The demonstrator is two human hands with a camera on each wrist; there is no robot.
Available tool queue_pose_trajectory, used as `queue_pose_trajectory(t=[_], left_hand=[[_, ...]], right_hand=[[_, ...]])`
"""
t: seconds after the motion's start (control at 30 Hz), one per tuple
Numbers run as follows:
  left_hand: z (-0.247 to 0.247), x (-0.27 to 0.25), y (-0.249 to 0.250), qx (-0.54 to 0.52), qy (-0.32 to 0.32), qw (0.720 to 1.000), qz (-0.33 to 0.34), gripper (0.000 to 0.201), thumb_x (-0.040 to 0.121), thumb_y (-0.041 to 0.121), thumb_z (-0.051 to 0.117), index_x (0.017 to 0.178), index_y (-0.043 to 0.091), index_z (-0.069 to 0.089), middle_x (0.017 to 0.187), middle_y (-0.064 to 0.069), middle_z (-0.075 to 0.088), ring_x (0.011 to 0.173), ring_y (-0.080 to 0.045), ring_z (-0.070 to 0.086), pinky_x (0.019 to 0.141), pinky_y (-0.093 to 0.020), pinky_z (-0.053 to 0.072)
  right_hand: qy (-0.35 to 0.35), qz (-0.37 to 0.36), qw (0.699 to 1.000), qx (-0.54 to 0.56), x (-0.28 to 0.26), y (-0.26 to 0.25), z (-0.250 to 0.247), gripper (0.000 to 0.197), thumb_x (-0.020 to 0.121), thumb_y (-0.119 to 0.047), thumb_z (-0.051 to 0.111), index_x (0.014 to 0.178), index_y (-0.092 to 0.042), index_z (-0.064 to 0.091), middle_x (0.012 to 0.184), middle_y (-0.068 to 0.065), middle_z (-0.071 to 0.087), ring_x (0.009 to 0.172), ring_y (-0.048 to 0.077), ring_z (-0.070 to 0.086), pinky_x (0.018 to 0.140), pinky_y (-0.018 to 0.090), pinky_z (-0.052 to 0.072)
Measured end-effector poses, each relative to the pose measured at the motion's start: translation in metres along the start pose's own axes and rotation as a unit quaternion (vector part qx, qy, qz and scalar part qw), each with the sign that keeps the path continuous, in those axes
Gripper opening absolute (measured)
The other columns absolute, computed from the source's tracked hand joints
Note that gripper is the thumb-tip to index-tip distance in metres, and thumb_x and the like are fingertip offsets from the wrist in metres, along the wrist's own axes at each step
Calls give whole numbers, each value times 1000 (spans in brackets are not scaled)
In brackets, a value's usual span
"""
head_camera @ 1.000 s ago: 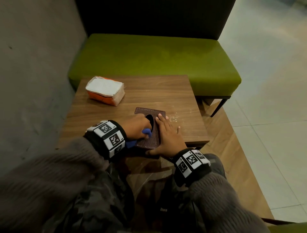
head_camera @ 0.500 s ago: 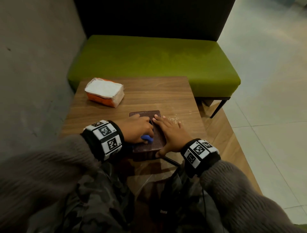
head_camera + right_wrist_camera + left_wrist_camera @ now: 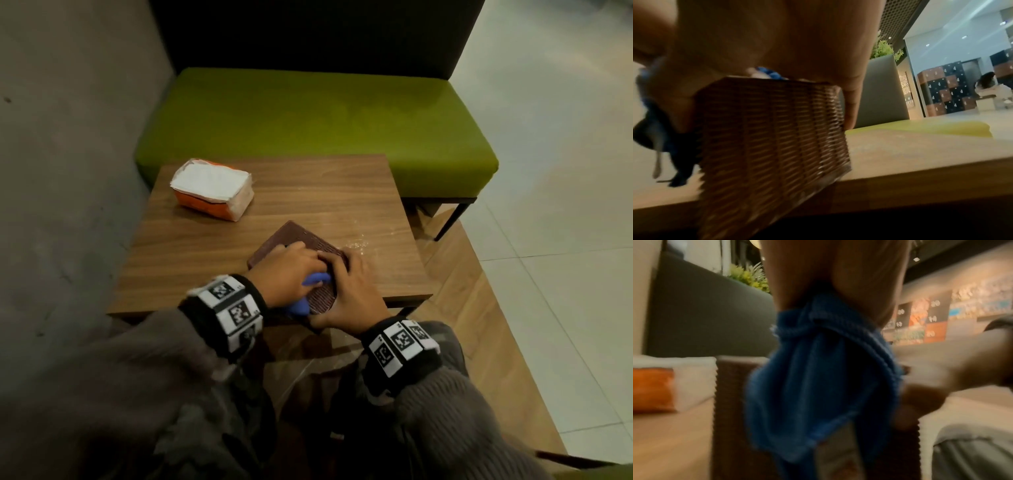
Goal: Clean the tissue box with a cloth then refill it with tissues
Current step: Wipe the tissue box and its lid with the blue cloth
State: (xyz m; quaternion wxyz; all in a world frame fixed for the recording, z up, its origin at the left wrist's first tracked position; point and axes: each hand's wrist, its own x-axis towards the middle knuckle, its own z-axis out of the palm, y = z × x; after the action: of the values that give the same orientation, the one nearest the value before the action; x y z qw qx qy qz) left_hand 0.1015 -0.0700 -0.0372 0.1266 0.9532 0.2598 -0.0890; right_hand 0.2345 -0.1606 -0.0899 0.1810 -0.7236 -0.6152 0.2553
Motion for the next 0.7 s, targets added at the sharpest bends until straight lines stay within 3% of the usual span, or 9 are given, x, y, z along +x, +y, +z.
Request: queue_pose_trajectory(t=[0.07,0.13,0.27,0.33,0.43,0.53,0.7], left_hand=[[-17,-2,-26,71,-49,995,53,23,93,33,47,114,33,59,115,9,54,108,-16,42,87,-32,35],[-32,-2,-48,113,-66,990,53,22,91,31,50,108,34,63,108,9,57,107,-15,45,88,-35,39],[-28,5,-36,47,-89,995,9,15,88,33,54,98,31,65,100,7,63,99,-16,51,87,-39,44],[-14,11,-9,-11,-65,998,-21,14,88,33,53,97,27,63,100,1,64,99,-20,53,87,-40,45],[1,10,15,-29,25,998,-59,18,92,31,48,104,24,60,110,2,61,105,-21,50,88,-39,41],[4,-2,9,23,26,999,-7,23,95,33,44,114,28,56,122,7,53,110,-18,43,89,-34,34],[-26,-11,-46,172,-63,981,63,26,93,32,46,116,35,56,116,11,52,115,-16,39,87,-35,29]], right_hand=[[-31,-26,999,-37,2,4,-9,114,56,-48,86,148,-31,22,151,9,17,139,27,18,116,43,25],[-39,-34,997,-56,5,7,-12,114,55,-49,85,149,-34,21,152,8,16,140,26,16,116,43,25],[-35,-18,996,-76,5,2,-8,114,55,-51,84,148,-35,20,153,6,15,142,25,14,115,47,23],[-30,-1,996,-81,4,-2,-7,111,56,-50,84,147,-29,24,155,7,15,143,26,13,116,47,21],[-33,15,997,-64,4,-1,-10,110,56,-47,84,146,-26,25,156,8,13,145,28,11,115,52,22],[-54,4,996,-77,1,2,-14,113,56,-47,84,148,-30,21,155,6,13,143,27,13,114,54,24],[-66,-7,994,-88,0,0,-17,114,58,-50,83,149,-38,16,155,5,11,143,25,11,115,52,22]])
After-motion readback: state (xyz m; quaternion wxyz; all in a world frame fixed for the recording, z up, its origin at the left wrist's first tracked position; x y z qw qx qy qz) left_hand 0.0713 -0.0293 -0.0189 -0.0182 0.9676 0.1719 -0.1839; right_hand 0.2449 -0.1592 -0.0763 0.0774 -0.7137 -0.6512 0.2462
